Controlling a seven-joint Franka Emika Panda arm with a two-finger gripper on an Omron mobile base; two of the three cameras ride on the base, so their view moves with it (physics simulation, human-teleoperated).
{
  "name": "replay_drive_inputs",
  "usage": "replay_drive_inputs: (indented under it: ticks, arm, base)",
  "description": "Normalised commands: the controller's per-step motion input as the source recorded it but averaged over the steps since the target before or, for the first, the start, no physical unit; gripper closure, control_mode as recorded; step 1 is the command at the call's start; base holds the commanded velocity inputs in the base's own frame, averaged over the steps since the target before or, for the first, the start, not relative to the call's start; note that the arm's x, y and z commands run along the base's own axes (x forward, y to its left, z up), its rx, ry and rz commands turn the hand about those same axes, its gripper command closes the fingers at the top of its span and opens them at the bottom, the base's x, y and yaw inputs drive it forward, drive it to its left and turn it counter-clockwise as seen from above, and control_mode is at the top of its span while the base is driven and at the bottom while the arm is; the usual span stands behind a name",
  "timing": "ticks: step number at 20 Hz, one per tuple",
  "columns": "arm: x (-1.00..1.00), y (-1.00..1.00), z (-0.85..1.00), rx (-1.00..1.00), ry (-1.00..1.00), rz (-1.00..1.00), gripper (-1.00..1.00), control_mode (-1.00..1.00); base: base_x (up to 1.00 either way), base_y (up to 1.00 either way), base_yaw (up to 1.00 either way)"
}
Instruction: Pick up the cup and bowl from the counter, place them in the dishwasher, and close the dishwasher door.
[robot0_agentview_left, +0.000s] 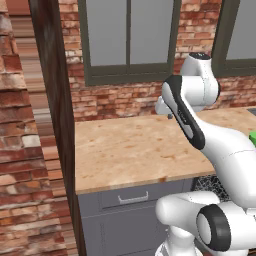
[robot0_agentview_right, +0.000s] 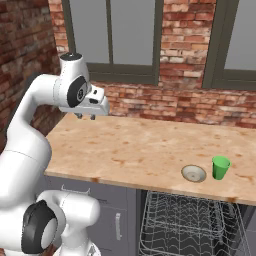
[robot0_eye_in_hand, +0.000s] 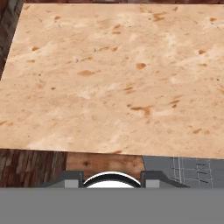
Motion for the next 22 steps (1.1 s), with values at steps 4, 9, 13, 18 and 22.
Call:
replay_drive_inputs:
  ticks: [4,9,13,18,22]
  arm:
    - [-0.09,0.0,0.0,0.0,0.0,0.0,-1.0,-1.0]
    - [-0.19,-0.03,0.0,0.0,-0.03,0.0,-1.0,-1.0]
    - [-0.24,-0.11,-0.01,0.0,-0.05,0.0,-1.0,-1.0]
    - [-0.13,-0.22,-0.03,0.0,-0.05,0.0,-1.0,-1.0]
    - [0.0,-0.23,-0.17,0.0,-0.01,0.0,-1.0,-1.0]
  base:
    - [0.0,0.0,0.0]
    - [0.0,0.0,0.0]
    - [0.0,0.0,0.0]
    - [0.0,0.0,0.0]
    - [0.0,0.0,0.0]
